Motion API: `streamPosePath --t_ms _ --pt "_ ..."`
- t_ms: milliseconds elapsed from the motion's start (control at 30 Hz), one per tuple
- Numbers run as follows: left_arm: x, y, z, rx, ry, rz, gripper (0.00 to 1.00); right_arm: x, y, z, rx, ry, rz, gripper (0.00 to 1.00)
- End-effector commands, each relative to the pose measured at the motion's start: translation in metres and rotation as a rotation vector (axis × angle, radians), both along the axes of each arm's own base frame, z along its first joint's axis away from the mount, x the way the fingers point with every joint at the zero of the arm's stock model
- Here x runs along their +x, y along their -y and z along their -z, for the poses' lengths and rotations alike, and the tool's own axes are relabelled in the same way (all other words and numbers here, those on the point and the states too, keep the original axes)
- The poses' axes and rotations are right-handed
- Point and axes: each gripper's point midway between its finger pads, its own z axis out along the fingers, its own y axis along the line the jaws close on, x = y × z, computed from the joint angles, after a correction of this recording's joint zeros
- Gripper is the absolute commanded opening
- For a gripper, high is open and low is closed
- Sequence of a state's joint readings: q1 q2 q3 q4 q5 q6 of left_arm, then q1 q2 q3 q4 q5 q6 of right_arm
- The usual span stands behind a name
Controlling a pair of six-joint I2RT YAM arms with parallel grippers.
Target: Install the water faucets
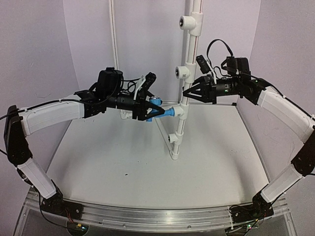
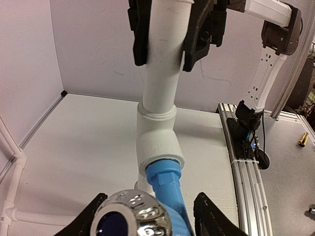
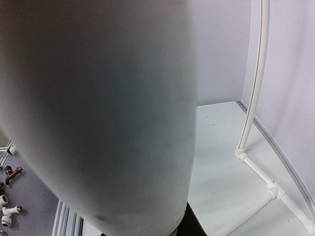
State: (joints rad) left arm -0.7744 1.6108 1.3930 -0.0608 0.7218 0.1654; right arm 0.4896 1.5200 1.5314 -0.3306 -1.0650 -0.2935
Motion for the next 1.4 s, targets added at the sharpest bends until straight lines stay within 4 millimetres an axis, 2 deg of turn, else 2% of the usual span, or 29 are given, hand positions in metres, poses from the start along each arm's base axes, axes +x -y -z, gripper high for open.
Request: streamPosePath --t_ms 0,133,333,467,700,800,1000,1233,1300,1333,1367 --pt "-0.023 0.016 0.004 0.001 0.003 0.119 0.62 -0.002 0.000 0.033 -0.080 -0.291 0.061 0.00" --pt "-0.020 0.016 0.003 -0.003 -0.039 0.100 0.58 -0.002 0.000 0.033 -0.081 -0.292 0.062 0.00" --pt "-0.006 0.006 -0.016 -0.110 -0.237 0.073 0.54 -0.001 0.000 0.034 -0.083 -0.291 0.065 0.00" --pt "-0.002 0.004 -0.019 -0.145 -0.366 0.079 0.50 0.000 0.000 0.035 -0.085 -0.292 0.069 0.00" --pt "0.009 0.005 -0.011 -0.144 -0.653 0.084 0.29 0.001 0.000 0.033 -0.085 -0.287 0.079 0.00" --pt "0.012 0.005 -0.005 -0.131 -0.731 0.064 0.25 0.001 0.001 0.033 -0.086 -0.286 0.082 0.00" --pt "0.018 0.004 0.003 -0.114 -0.825 0.025 0.17 0.002 0.000 0.035 -0.089 -0.287 0.085 0.00" --pt "0.031 -0.001 0.008 -0.095 -0.875 -0.093 0.02 0.002 0.001 0.034 -0.089 -0.284 0.093 0.00" --pt "0.035 -0.003 0.010 -0.087 -0.871 -0.135 0.02 0.003 0.001 0.034 -0.090 -0.283 0.095 0.00" --pt "0.035 -0.004 0.011 -0.080 -0.855 -0.143 0.09 0.003 0.001 0.034 -0.090 -0.282 0.095 0.00" --pt "0.033 -0.006 0.011 -0.074 -0.833 -0.142 0.20 0.003 0.001 0.034 -0.090 -0.283 0.095 0.00"
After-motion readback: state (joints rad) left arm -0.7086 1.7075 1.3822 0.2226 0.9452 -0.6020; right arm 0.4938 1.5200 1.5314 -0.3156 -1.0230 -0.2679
